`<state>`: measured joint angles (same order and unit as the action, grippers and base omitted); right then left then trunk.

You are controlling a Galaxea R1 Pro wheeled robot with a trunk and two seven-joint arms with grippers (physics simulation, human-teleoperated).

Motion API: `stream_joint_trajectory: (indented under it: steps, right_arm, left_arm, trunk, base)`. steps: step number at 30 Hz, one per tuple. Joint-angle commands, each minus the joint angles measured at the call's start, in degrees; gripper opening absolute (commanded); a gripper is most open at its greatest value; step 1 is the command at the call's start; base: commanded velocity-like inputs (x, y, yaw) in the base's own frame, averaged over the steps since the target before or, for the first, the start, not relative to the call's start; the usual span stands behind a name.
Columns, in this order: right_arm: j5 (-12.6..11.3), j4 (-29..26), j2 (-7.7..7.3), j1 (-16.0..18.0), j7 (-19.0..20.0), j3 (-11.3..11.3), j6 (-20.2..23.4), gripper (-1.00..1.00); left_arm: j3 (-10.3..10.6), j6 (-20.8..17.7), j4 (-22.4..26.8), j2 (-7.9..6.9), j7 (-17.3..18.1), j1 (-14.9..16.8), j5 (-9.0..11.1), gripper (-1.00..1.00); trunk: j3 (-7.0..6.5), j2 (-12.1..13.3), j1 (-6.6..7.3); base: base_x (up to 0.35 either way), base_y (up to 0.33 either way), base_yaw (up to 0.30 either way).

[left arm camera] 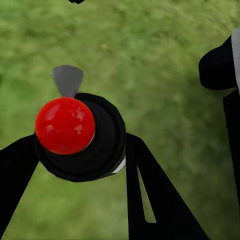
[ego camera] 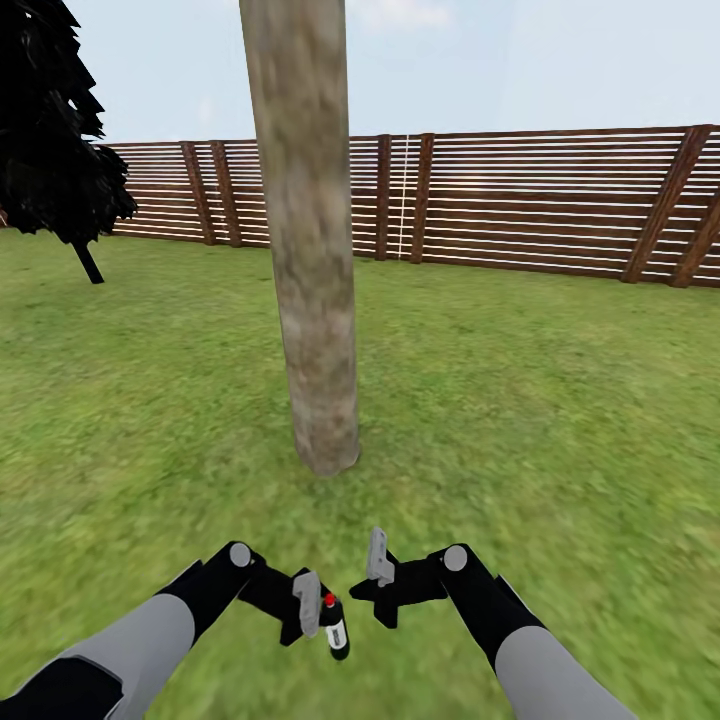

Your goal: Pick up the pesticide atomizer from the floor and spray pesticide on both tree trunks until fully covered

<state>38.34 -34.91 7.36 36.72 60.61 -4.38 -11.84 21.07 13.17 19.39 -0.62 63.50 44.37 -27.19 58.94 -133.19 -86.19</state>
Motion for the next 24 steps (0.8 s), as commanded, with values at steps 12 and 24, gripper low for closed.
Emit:
stream_joint_trajectory:
  steps: [12,24]
  right_arm:
    - [0.6,-0.07,-0.1,0.02,-0.05,0.08,-0.56,-1.0]
    - [0.6,-0.07,-0.15,0.02,-0.05,0.08,-0.56,-1.0]
  left_arm:
    - [-0.07,0.47,0.55,0.62,0.05,0.1,-0.41,-1.0]
    - [-0.07,0.59,0.51,1.75,0.05,0.05,-0.41,-1.0]
  trunk:
    - [0.05,-0.02,0.01]
    - [0.05,-0.02,0.01]
  base:
    - [0.0,0.0,0.0]
    - [0.0,0.0,0.0]
